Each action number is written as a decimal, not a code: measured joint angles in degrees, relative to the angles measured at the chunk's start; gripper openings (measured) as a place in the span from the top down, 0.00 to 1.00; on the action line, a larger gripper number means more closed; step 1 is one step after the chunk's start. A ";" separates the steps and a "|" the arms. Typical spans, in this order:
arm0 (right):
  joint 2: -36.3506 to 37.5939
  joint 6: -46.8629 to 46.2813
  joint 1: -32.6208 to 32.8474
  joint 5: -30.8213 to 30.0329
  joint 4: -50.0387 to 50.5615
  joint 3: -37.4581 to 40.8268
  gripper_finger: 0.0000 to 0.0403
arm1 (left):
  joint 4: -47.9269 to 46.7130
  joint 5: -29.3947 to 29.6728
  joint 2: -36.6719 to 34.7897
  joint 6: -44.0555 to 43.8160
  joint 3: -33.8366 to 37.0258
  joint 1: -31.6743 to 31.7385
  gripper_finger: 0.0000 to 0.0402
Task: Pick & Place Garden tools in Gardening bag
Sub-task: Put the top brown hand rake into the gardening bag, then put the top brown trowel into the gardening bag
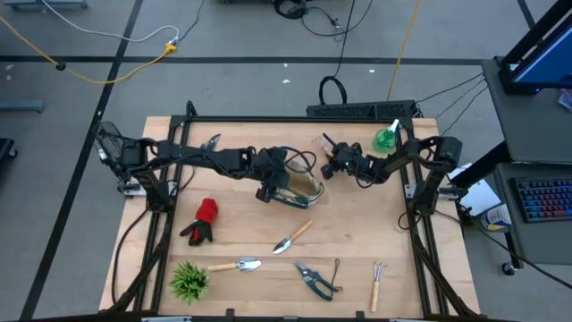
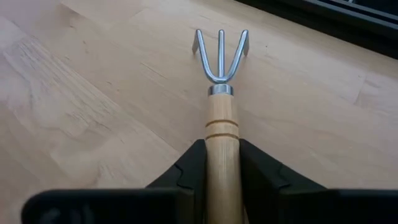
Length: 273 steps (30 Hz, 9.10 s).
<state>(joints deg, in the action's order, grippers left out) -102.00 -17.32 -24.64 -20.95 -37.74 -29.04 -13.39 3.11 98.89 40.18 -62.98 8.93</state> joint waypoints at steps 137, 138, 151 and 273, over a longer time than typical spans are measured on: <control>26.46 0.68 13.85 16.98 -4.14 0.02 0.79 | 26.48 31.31 -1.22 25.26 0.01 -4.73 0.98; 26.40 0.74 13.93 17.54 -3.58 0.07 0.78 | 27.01 31.81 -1.28 25.12 -0.01 -4.74 0.97; 26.38 3.26 13.90 16.78 -2.82 0.07 0.70 | 23.24 40.27 -1.42 25.89 -0.04 -7.32 0.97; 26.91 24.26 20.67 16.49 1.55 0.11 0.53 | -6.28 13.46 -14.31 -9.08 0.09 -4.53 0.78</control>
<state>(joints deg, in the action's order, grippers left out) -75.09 6.94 -3.97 -4.46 -36.19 -28.93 -19.66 16.58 84.58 31.11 -62.89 4.40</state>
